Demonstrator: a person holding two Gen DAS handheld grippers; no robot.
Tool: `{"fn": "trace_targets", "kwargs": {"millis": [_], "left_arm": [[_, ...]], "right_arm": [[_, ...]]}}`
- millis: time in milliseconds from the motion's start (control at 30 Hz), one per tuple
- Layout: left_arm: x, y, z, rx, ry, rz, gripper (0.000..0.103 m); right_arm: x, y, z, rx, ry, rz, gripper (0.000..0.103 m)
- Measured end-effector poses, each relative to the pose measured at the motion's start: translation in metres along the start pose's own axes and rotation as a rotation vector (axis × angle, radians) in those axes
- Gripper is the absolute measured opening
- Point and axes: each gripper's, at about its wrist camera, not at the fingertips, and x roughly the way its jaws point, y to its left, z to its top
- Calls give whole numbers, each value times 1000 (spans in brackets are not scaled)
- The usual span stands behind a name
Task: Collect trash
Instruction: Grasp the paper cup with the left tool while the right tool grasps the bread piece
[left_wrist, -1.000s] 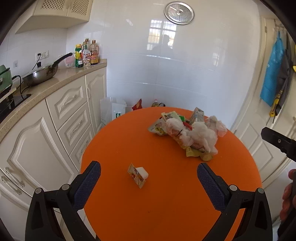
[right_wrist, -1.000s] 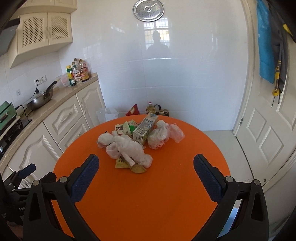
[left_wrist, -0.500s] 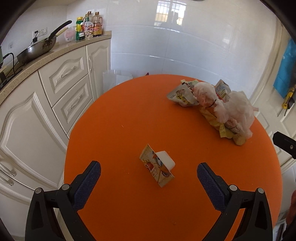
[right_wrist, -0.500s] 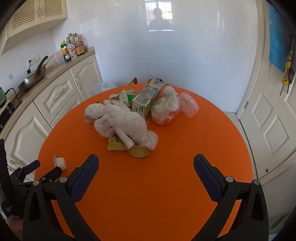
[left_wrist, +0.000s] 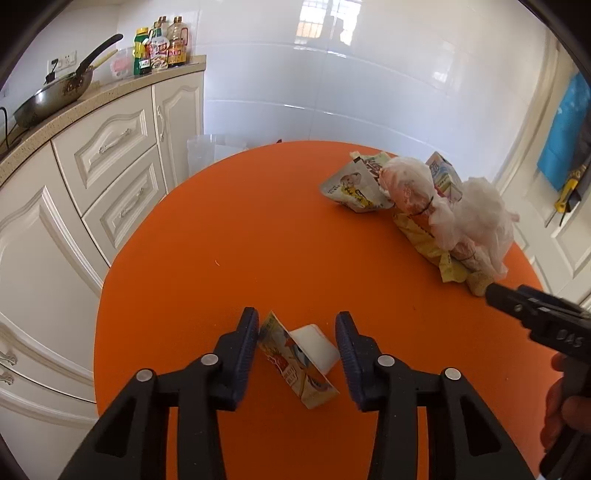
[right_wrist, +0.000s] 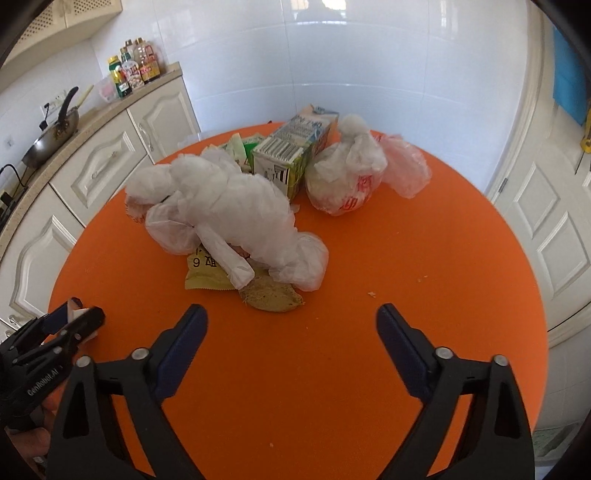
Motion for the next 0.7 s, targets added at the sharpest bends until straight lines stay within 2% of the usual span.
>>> {"fn": "trace_targets", "kwargs": {"millis": [33,167,267,300,333,367,433,567,600,633,700], "left_arm": [[3,1,4,-3,-1,-3,32],[12,7,9,0,-7,-14,27],[12,9,6,3,-12,-22,23],[10,8,-1,5,-13,-28,10],[11,10,1,5,-10,-37,7],[10,10,-1,6,-13,-38,7],[12,13,-1,13,-15,-36,7],[9,15,-8,20,-15,-19,12],[7,13,-12,18,-14,-16,16],[6,9,-15,18,-11,-6,27],[10,11,-13,14,-11,8,38]], "right_arm": [[4,1,0,-6,5,5,87],[17,5,2,-15,5,9,82],[21,12,-1,-46,-27,-26,79],[21,13,-2,-54,-38,-38,76],[20,13,-3,-52,-45,-47,70],[19,10,-3,-41,-54,-38,57],[17,8,-2,-30,-58,-33,51],[18,13,-1,-78,-48,-45,50],[18,13,0,-74,-46,-43,50],[18,14,0,-76,-45,-43,51],[19,16,1,-89,-48,-50,52]]}}
